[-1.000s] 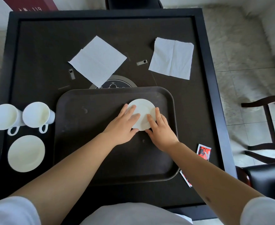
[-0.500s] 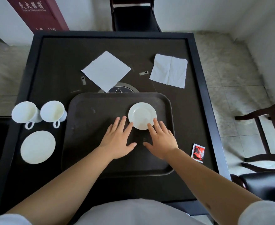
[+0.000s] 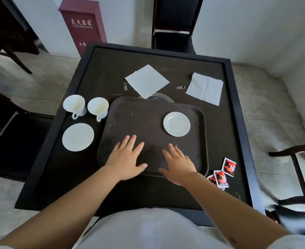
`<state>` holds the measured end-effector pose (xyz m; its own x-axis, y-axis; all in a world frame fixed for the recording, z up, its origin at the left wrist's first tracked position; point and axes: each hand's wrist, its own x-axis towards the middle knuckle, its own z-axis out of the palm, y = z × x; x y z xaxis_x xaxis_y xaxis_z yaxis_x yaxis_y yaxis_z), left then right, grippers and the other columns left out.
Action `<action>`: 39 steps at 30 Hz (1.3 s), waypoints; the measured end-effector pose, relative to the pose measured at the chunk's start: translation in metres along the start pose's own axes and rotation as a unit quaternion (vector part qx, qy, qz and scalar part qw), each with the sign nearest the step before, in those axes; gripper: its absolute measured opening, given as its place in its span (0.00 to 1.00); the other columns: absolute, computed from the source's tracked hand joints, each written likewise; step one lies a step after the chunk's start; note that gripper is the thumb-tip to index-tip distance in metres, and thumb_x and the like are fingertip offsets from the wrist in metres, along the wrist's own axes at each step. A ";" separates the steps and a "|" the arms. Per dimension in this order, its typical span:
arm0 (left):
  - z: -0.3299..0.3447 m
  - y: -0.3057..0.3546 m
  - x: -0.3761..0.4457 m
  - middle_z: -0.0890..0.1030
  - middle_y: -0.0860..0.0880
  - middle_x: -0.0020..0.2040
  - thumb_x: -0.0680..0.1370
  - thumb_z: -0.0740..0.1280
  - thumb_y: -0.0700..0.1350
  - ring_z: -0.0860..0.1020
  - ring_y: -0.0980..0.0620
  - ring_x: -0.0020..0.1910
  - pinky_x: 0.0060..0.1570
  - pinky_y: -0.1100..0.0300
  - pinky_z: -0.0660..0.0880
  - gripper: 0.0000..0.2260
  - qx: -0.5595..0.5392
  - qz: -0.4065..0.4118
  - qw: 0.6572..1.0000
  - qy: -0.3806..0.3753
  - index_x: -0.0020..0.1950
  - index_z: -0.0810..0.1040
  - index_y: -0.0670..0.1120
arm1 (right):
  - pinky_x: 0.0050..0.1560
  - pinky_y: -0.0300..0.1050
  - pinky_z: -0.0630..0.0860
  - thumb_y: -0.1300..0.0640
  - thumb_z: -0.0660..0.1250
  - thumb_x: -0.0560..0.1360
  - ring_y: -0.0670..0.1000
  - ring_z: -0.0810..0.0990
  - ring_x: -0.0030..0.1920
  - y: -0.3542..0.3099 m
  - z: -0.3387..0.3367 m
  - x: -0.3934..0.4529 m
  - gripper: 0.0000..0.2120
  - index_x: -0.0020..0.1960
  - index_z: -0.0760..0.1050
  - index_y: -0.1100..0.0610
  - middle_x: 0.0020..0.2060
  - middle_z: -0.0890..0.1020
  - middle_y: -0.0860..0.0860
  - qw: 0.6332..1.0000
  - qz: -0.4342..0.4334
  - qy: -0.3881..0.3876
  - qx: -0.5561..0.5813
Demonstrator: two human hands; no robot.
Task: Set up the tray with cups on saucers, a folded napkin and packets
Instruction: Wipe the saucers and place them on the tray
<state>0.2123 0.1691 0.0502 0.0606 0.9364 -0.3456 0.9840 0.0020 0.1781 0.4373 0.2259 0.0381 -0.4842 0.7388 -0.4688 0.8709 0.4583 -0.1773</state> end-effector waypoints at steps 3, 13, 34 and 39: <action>0.001 -0.022 -0.021 0.42 0.46 0.80 0.73 0.54 0.70 0.40 0.44 0.78 0.73 0.43 0.48 0.39 -0.001 -0.021 1.000 0.006 0.79 0.46 0.55 | 0.73 0.57 0.56 0.37 0.61 0.77 0.55 0.45 0.78 -0.024 0.000 0.003 0.36 0.78 0.49 0.46 0.79 0.45 0.51 1.000 -0.015 -0.003 -0.016; 0.001 -0.108 -0.081 0.50 0.46 0.80 0.73 0.54 0.70 0.45 0.44 0.78 0.73 0.43 0.51 0.37 -0.024 -0.100 0.994 0.035 0.78 0.52 0.54 | 0.73 0.57 0.57 0.36 0.60 0.77 0.55 0.48 0.78 -0.134 -0.010 0.033 0.36 0.78 0.50 0.47 0.79 0.48 0.51 0.995 -0.088 -0.010 -0.050; 0.018 -0.267 -0.067 0.58 0.46 0.78 0.74 0.62 0.65 0.54 0.43 0.77 0.71 0.44 0.58 0.34 -0.070 -0.112 0.991 0.012 0.75 0.58 0.52 | 0.64 0.54 0.70 0.37 0.65 0.74 0.55 0.70 0.67 -0.281 -0.014 0.143 0.31 0.71 0.62 0.50 0.69 0.69 0.50 0.990 -0.124 -0.039 -0.053; 0.022 -0.283 -0.043 0.56 0.46 0.78 0.75 0.63 0.62 0.54 0.43 0.76 0.69 0.45 0.62 0.33 -0.086 -0.079 0.993 -0.003 0.76 0.57 0.52 | 0.68 0.57 0.65 0.36 0.65 0.73 0.57 0.62 0.73 -0.288 -0.010 0.166 0.36 0.74 0.57 0.48 0.77 0.58 0.52 0.992 -0.109 -0.047 -0.032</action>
<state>-0.0654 0.1205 -0.0056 -0.0902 0.9174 -0.3876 0.9382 0.2089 0.2758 0.1055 0.2215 0.0196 -0.6485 0.5696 -0.5050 0.7370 0.6357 -0.2294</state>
